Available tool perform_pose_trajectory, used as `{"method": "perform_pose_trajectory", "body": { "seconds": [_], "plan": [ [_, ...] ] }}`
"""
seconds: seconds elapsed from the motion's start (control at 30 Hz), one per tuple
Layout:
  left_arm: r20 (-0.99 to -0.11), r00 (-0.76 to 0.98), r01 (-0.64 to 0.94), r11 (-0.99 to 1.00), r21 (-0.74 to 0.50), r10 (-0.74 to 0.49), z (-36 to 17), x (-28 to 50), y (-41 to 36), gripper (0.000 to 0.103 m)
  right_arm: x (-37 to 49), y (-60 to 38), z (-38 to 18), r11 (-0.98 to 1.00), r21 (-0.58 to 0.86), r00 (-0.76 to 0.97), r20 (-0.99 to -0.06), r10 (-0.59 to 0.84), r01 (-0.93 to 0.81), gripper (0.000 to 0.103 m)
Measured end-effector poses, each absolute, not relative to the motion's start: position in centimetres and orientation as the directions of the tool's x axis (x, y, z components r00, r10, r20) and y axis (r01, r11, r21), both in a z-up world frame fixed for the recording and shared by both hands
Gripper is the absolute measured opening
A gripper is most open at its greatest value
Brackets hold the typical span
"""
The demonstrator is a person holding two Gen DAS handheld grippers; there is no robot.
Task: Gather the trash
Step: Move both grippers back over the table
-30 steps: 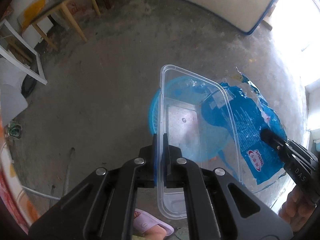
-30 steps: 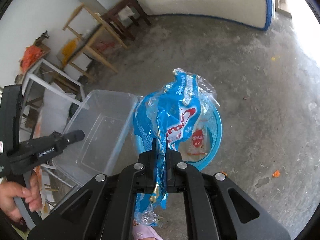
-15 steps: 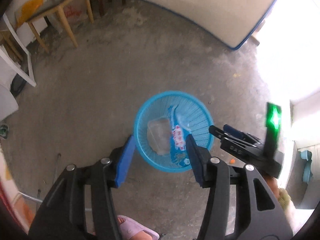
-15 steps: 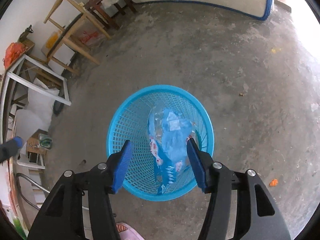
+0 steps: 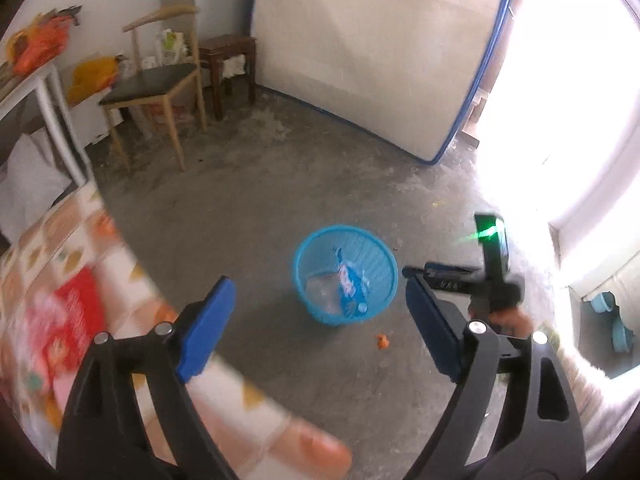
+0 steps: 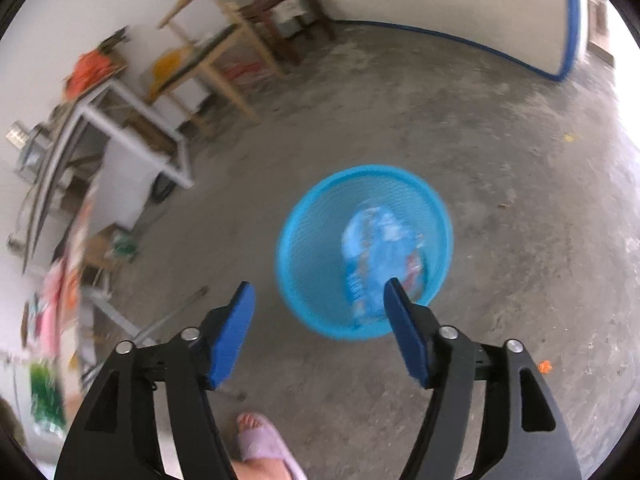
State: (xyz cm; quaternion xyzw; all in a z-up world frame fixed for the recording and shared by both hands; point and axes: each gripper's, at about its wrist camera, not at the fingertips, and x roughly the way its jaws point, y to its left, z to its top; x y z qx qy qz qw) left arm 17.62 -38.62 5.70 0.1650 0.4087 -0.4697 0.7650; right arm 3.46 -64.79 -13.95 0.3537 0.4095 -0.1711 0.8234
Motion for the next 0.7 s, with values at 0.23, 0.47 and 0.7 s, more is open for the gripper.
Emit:
{"method": "perform_pose_trajectory", "body": {
  "seconds": [0.23,0.47,0.7],
  "plan": [
    [-0.744,0.352,0.755,0.642,-0.132,-0.567,5.3,15.4,-26.4,0.083,4.4,-57.6,-7.5,0.795,0.471,0.653,-0.746,0.129,0.381,0.077],
    [-0.712,0.478,0.644,0.756,-0.114,-0.514,4.6,13.7,-15.7,0.083,8.7,-49.4,-1.5,0.874,0.451,0.674,-0.704,0.223,0.181,0.081],
    [-0.667,0.577,0.531,0.837,-0.130,-0.470,4.4,12.4,-6.5,0.083,13.8,-39.5,2.1,0.935,0.346,0.639,-0.703,0.312,-0.076,0.084]
  ]
}}
